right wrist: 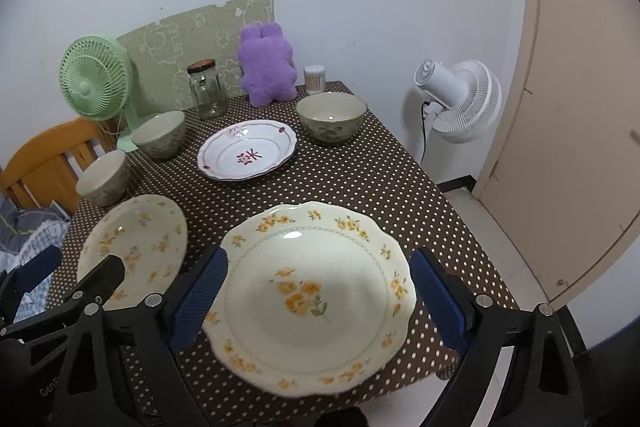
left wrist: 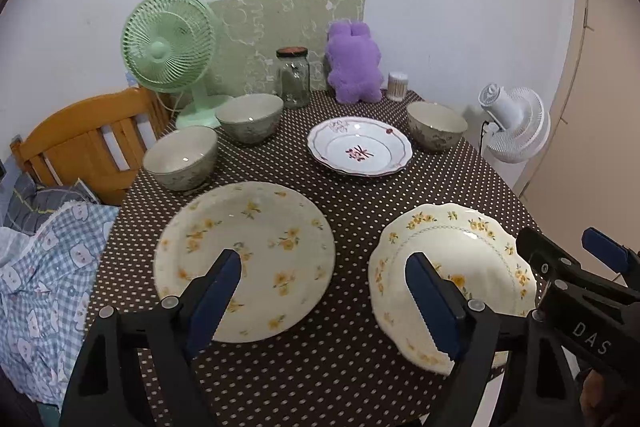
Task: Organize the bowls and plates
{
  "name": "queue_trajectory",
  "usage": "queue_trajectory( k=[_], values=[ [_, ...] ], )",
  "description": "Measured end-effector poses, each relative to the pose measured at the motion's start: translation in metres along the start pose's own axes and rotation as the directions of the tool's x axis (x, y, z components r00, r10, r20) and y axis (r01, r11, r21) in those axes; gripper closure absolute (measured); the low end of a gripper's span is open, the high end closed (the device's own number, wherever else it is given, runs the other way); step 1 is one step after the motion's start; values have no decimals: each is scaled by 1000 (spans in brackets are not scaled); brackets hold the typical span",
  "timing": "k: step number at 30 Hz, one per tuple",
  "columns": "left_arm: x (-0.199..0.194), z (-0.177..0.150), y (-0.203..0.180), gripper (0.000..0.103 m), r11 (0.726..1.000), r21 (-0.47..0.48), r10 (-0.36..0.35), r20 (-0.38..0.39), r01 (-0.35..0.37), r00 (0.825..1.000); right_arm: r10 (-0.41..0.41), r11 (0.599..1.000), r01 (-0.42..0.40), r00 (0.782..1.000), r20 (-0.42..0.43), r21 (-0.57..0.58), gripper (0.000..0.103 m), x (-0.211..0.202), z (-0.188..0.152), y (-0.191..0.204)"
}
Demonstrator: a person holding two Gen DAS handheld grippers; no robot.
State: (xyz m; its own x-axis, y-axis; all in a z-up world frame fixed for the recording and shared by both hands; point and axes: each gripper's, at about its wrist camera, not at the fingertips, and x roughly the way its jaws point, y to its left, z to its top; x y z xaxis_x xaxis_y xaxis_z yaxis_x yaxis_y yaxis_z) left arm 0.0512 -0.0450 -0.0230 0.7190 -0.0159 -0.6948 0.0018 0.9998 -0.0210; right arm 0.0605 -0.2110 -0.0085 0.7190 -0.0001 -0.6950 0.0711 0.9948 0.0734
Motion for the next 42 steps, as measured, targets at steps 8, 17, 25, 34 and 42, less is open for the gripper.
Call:
queue_trajectory(
  k=[8, 17, 25, 34, 42],
  values=[
    [38, -1, -27, 22, 998, -43, 32, -77, -35, 997, 16, 999, -18, 997, -72, -39, 12, 46, 10, -24],
    [78, -16, -50, 28, 995, -78, 45, -205, -63, 978, 39, 995, -54, 982, -184, -78, 17, 94, 4, -42],
    [99, -28, -62, 37, 993, -96, 44, -288, -74, 957, 51, 994, -75, 964, -260, -81, 18, 126, -7, -50],
    [112, -35, -65, 48, 986, -132, 49, -332, -98, 942, 52, 993, -84, 939, -339, -78, 27, 149, -18, -61],
    [117, -31, -67, 47, 985, -131, 67, -334, -117, 940, 82, 993, -107, 928, -363, -50, 35, 157, -18, -64]
  ],
)
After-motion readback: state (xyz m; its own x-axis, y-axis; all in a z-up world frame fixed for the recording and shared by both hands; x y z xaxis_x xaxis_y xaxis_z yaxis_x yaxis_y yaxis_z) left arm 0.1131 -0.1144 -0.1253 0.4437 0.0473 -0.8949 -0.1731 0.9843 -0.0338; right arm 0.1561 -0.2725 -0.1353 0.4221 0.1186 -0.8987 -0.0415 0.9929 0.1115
